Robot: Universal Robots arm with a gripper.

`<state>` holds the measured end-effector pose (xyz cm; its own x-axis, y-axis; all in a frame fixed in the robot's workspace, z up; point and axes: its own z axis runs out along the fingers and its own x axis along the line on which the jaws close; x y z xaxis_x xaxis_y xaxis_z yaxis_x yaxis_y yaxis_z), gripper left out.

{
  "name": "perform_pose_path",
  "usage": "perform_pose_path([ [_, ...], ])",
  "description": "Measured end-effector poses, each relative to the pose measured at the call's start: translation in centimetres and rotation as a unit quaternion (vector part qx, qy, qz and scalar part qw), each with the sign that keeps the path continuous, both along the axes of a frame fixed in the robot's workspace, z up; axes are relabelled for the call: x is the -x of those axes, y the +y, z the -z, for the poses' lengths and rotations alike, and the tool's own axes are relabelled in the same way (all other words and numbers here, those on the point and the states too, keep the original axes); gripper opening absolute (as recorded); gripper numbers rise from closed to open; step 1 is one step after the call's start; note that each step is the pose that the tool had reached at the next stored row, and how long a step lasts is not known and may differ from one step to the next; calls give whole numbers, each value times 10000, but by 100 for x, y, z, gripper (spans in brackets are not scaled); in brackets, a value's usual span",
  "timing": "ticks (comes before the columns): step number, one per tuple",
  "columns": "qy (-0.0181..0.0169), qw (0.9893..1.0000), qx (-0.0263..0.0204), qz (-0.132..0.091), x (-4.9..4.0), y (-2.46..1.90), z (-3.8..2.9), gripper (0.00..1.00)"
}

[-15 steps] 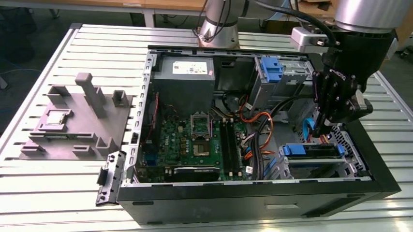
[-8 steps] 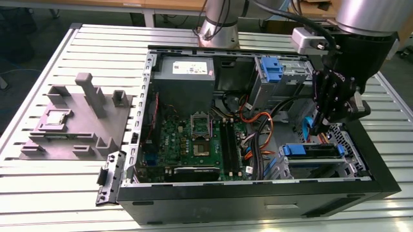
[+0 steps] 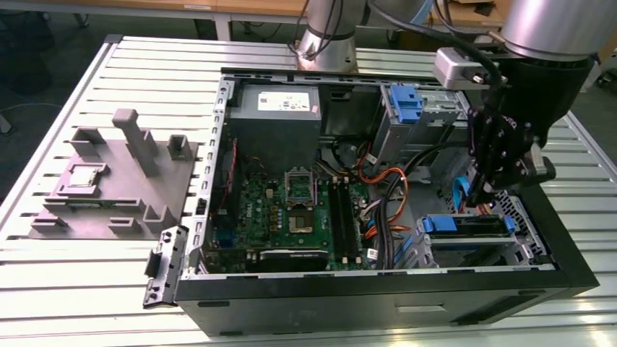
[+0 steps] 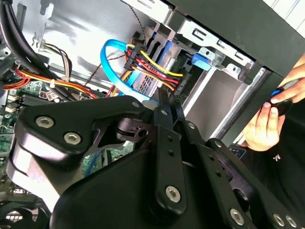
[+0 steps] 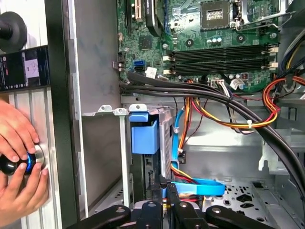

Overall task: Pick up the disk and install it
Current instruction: 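Insert the second disk wire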

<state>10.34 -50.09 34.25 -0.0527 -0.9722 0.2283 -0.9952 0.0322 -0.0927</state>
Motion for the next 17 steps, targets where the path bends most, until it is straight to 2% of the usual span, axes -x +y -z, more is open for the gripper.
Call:
perform_pose_path([
  [3, -67, 10000, -23, -3, 18, -22, 2, 16],
  [7, -117, 9999, -112, -4, 27, -73, 9, 16],
  [11, -134, 9996, -252, -2, 34, -139, 20, 16],
  [17, -156, 9987, -493, 1, 41, -245, 39, 16],
])
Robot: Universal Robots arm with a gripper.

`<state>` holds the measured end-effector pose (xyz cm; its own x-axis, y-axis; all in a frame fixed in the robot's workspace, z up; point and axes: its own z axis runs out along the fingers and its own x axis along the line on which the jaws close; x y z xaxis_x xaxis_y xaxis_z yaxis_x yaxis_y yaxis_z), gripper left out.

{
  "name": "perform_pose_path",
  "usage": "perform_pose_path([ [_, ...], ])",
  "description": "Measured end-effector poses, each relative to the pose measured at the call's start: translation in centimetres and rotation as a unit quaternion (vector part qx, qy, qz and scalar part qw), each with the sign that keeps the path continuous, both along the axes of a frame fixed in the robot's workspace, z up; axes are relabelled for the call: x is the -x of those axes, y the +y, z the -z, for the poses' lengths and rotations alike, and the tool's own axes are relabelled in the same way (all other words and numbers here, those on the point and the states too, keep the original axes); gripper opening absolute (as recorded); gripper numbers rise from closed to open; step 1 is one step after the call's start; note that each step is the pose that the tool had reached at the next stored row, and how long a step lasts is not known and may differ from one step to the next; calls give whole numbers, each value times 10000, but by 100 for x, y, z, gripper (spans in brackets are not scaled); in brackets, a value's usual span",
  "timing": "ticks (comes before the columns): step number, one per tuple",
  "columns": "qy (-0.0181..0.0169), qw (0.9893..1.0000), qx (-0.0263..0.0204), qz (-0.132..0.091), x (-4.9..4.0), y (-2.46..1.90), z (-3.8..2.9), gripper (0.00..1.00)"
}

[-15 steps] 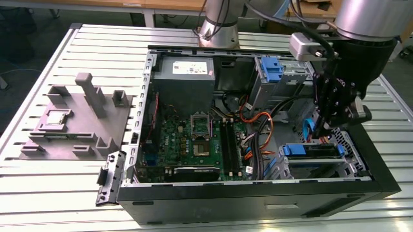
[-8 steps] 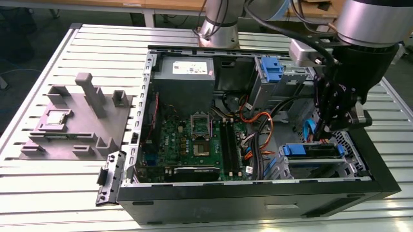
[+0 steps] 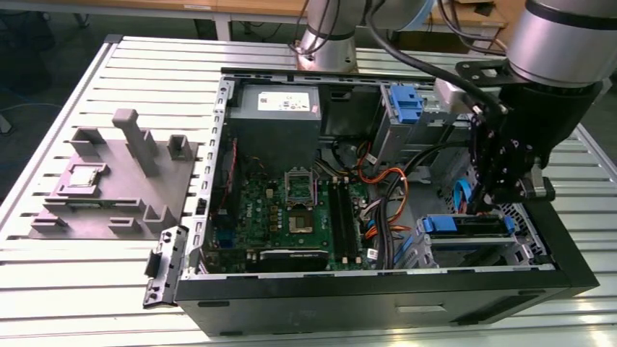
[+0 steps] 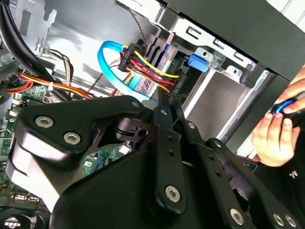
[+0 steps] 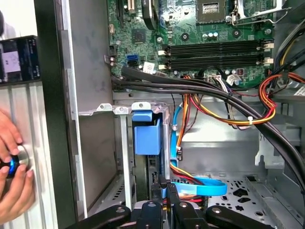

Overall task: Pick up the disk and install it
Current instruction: 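Insert the second disk wire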

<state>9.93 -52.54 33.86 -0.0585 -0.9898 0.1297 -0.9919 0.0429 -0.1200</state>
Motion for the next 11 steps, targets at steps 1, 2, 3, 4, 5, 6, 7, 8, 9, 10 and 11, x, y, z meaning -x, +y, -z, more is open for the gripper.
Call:
perform_pose_path([
  [1, -5, 10000, -36, 0, 1, -16, 2, 16],
  [2, -10, 10000, -68, 0, 2, -32, 3, 16],
  [3, -17, 10000, -94, -1, 3, -47, 3, 16],
  [4, -24, 9999, -113, -1, 4, -61, 3, 16],
  [5, -32, 9999, -130, -1, 6, -76, 3, 16],
  [6, -39, 9999, -147, -1, 8, -90, 3, 16],
  [7, -47, 9998, -167, -1, 12, -104, 3, 16],
  [8, -53, 9998, -184, -1, 16, -117, 3, 16],
  [9, -60, 9998, -203, -1, 20, -128, 2, 16],
  [10, -67, 9997, -228, -2, 23, -140, 3, 16],
  [11, -72, 9997, -254, -3, 24, -150, 3, 16],
])
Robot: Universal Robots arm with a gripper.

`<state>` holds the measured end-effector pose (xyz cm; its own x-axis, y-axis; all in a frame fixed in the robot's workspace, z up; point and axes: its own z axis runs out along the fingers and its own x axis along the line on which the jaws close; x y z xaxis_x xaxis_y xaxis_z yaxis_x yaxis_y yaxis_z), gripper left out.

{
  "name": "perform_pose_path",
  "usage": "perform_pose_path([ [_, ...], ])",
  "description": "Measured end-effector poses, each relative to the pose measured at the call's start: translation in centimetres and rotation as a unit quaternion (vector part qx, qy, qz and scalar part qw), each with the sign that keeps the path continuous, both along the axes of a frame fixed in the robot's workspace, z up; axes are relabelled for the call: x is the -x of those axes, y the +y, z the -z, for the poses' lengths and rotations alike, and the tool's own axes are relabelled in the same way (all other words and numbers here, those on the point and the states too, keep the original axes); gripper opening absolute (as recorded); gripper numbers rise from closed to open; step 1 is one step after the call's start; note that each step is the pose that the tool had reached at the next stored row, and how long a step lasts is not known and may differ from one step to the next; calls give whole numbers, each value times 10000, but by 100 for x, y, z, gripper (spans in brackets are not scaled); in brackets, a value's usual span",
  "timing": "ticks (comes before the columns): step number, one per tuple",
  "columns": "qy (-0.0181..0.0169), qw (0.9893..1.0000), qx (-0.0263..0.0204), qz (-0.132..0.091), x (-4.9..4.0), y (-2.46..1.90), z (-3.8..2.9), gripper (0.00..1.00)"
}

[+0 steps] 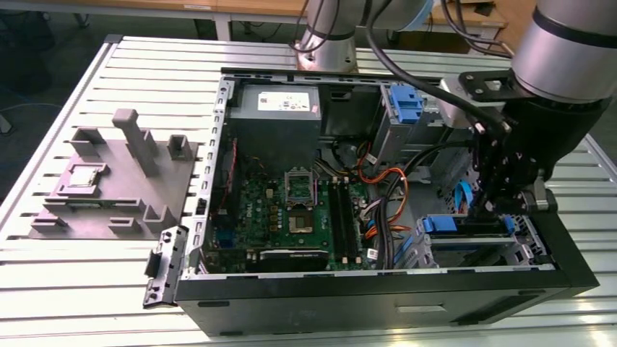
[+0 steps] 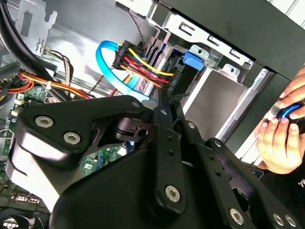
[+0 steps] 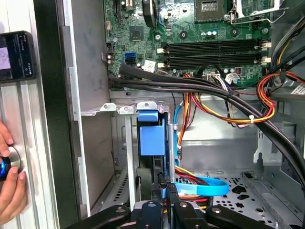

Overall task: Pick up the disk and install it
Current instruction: 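Insert the second disk wire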

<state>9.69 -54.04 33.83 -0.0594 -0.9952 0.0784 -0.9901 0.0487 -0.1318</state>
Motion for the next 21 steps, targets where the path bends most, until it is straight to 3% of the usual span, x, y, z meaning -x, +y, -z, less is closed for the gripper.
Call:
perform_pose_path([
  [3, -11, 10000, -28, 0, 2, -37, 1, 16],
  [6, -14, 10000, -45, -5, 2, -42, 5, 16],
  [8, -16, 9999, -120, -6, 2, -46, 9, 16],
  [11, -21, 9998, -176, -7, 3, -73, 16, 16],
  [21, -45, 9997, -221, -112, 2, -85, 25, 16],
])
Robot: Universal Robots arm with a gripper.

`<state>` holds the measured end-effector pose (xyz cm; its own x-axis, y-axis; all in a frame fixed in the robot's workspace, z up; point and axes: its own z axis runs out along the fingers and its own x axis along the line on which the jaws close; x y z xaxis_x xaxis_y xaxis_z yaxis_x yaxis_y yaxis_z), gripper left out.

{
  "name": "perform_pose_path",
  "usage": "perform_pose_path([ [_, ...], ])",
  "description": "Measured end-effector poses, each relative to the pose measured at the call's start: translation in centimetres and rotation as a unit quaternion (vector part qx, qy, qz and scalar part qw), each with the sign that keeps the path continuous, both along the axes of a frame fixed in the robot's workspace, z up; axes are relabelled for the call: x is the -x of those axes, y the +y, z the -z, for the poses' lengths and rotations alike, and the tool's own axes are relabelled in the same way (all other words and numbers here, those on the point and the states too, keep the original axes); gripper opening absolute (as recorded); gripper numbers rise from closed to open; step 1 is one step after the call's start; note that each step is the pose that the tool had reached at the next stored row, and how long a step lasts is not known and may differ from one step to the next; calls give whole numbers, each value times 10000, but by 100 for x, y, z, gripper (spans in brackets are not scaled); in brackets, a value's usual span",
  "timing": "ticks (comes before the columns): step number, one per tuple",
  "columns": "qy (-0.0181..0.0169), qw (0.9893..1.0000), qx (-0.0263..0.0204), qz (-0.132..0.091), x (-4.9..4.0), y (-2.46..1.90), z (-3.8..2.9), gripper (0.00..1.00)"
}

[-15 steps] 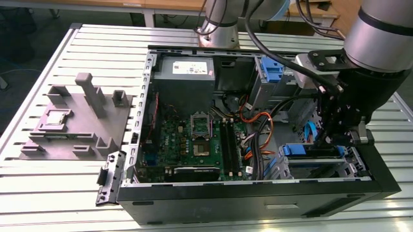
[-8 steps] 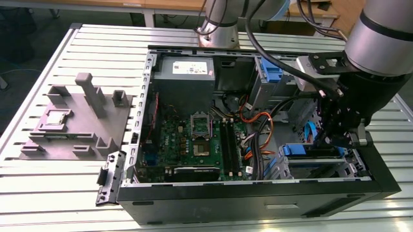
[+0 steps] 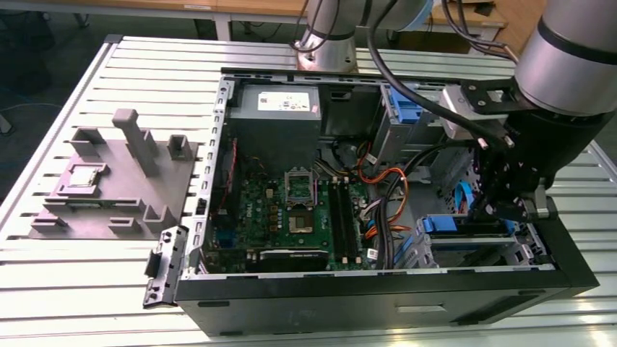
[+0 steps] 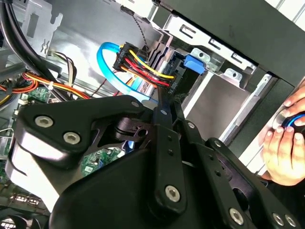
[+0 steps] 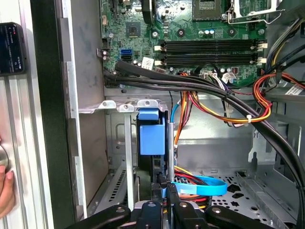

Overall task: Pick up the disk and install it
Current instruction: 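Insert the second disk wire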

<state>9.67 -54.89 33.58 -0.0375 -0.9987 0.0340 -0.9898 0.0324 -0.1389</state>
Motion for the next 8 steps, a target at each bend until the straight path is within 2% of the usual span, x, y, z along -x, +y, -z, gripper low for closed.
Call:
perform_pose_path([
  [8, -3, 10000, 1, -1, 0, -8, 16, 16],
])
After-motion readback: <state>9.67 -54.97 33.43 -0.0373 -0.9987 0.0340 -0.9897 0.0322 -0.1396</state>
